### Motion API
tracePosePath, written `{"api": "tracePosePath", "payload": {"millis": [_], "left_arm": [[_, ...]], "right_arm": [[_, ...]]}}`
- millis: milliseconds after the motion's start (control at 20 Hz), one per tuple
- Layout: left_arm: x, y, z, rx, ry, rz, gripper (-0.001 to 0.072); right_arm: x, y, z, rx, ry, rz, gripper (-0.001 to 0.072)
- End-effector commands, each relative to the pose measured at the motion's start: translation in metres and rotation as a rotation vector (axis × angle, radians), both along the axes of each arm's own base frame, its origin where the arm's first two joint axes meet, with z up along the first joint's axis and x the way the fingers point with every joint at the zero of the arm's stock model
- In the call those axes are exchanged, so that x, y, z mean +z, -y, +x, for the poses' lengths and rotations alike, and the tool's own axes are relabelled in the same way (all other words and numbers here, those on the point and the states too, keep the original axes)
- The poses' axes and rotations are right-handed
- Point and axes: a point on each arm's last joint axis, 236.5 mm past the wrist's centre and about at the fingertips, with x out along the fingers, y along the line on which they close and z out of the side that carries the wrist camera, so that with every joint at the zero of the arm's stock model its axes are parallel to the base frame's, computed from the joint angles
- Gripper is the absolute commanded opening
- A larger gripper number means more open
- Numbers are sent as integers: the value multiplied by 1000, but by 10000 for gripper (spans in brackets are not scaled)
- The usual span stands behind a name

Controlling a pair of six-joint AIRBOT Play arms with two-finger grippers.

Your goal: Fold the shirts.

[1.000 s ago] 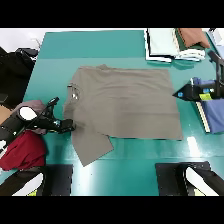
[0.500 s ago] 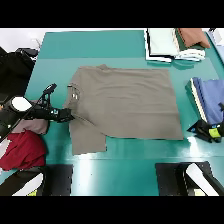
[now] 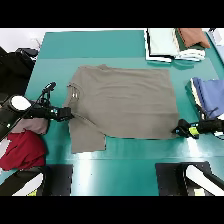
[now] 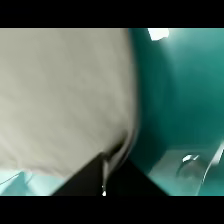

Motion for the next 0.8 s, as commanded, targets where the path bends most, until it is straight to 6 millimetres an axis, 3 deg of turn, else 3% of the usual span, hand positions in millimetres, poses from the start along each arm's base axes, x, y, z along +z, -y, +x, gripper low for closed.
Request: {"api": "tracePosePath", "payload": {"millis": [0,50,150,250,300,450,550,650,750], "left_arm": [[11,3,-1,-24,-1,-6,23],[28,4,5,-32,37,-10,23],[91,6,21,-38,206,-19,23],[188,6,29,-44,448,-25,23],[240,5,26,-48,574,-26,24],[403,-8,-12,-19,993,5,23],[492,-23,-55,23,1236,42,23],[557,-33,-101,62,1431,54,23],[590,-44,-128,107,1548,72,23]], "right_arm": [[27,-25,29,112,138,-26,19],[48,-26,42,139,209,-51,19],[115,-27,70,187,403,-119,19],[199,-23,91,207,619,-205,19],[250,-21,97,205,751,-264,19],[399,-13,83,159,1107,-446,18],[473,-5,59,107,1268,-565,18],[522,3,36,59,1353,-675,18],[549,10,23,35,1370,-755,18]]}}
